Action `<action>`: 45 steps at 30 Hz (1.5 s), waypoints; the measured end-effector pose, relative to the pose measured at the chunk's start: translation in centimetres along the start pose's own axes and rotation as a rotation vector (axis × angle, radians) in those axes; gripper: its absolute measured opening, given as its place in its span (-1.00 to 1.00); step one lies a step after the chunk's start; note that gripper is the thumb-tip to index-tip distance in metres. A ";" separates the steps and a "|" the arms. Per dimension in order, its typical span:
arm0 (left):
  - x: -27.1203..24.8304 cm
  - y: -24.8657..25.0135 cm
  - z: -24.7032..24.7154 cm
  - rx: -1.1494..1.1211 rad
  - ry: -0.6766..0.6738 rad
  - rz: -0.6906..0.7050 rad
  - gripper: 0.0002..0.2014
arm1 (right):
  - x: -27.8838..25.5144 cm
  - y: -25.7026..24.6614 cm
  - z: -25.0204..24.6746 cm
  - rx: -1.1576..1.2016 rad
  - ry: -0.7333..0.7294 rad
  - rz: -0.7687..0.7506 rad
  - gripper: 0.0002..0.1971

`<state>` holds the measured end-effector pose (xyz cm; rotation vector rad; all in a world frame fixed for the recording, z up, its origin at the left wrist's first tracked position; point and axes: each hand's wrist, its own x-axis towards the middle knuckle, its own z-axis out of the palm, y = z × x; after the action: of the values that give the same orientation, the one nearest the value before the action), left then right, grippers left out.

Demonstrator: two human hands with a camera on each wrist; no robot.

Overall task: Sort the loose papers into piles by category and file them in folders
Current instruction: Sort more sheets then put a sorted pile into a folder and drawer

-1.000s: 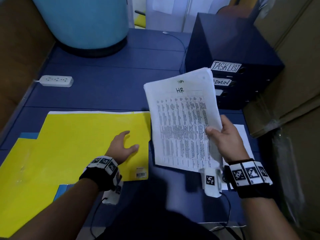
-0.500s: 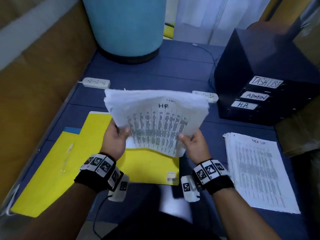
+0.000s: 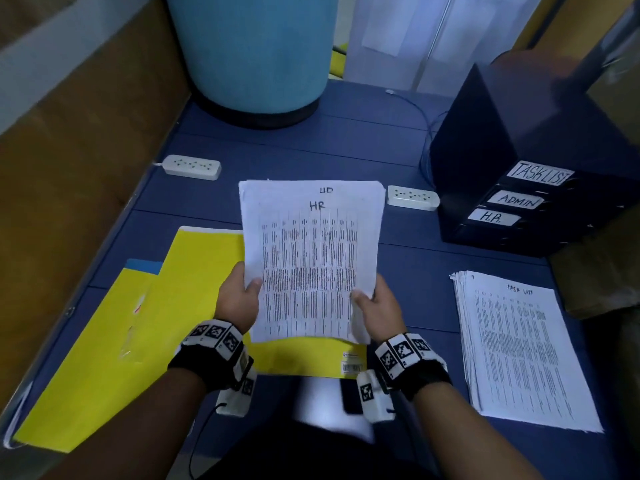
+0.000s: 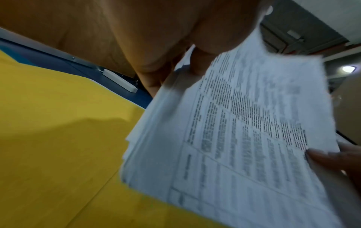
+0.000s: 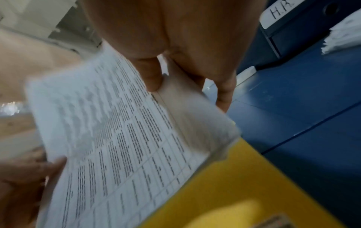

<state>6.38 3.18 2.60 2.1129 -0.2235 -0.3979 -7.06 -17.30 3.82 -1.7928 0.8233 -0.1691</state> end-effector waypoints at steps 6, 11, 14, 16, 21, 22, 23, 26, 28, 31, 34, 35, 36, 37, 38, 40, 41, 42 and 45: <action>0.8 -1.0 1.3 0.142 -0.096 -0.097 -0.75 | 0.8 2.8 1.3 -0.052 -0.014 0.204 -0.76; 0.8 -2.6 2.1 0.176 -0.187 -0.215 -0.66 | 1.6 4.6 2.1 -0.168 -0.041 0.326 -0.70; 0.8 -2.8 2.1 0.169 -0.219 -0.237 -0.64 | 1.7 4.5 1.9 -0.217 -0.031 0.354 -0.68; 0.7 -3.1 1.7 0.158 -0.242 -0.252 -0.60 | 1.5 4.6 1.7 -0.206 -0.017 0.358 -0.72; 0.8 -5.6 -1.4 0.196 -0.120 -0.291 -0.58 | 1.3 4.9 1.6 -0.100 0.031 0.367 -0.81; 1.0 -6.2 -2.3 0.263 -0.074 -0.311 -0.56 | 1.2 5.0 1.7 -0.076 0.042 0.372 -0.82; 1.2 -6.9 -3.4 0.347 -0.026 -0.342 -0.53 | 1.0 5.2 1.8 -0.049 0.055 0.375 -0.83; 1.4 -8.8 -6.9 0.523 0.103 -0.505 -0.41 | 0.5 5.3 2.3 -0.023 0.085 0.381 -0.87; 1.1 -10.2 -8.8 0.536 0.114 -0.605 -0.30 | 0.4 5.1 2.4 -0.064 0.081 0.380 -0.88; 0.8 -11.5 -10.4 0.540 0.071 -0.656 -0.23 | 0.4 4.8 2.3 -0.120 0.064 0.371 -0.89; 0.6 -11.8 -12.0 0.518 0.074 -0.647 -0.26 | 0.4 4.6 2.2 -0.193 0.061 0.363 -0.85; 0.4 -11.5 -12.6 0.497 0.078 -0.633 -0.28 | 0.5 4.8 2.2 -0.220 0.065 0.361 -0.82; 0.3 -11.2 -13.2 0.471 0.088 -0.616 -0.31 | 0.7 4.9 2.1 -0.246 0.068 0.360 -0.80; 0.3 -10.8 -13.8 0.448 0.100 -0.590 -0.35 | 0.8 4.9 2.1 -0.267 0.074 0.357 -0.78; 0.4 -10.3 -14.4 0.434 0.111 -0.553 -0.42 | 0.8 4.8 2.1 -0.284 0.076 0.360 -0.79; 0.3 -8.7 -15.8 0.402 0.135 -0.457 -0.57 | 0.6 4.4 1.9 -0.286 0.074 0.360 -0.84; 0.2 -7.8 -16.4 0.364 0.150 -0.406 -0.64 | 0.5 4.4 1.9 -0.272 0.070 0.360 -0.84; 0.1 -6.8 -16.9 0.308 0.157 -0.345 -0.71 | 0.4 4.3 1.9 -0.251 0.069 0.359 -0.83; -0.8 -3.7 -17.5 0.116 0.033 -0.168 -0.92 | -0.2 3.7 1.8 -0.209 0.070 0.326 -0.75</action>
<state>12.05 19.14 8.47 2.2589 -0.0510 -0.4575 -8.03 -16.39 -0.10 -1.8235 1.2063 0.0706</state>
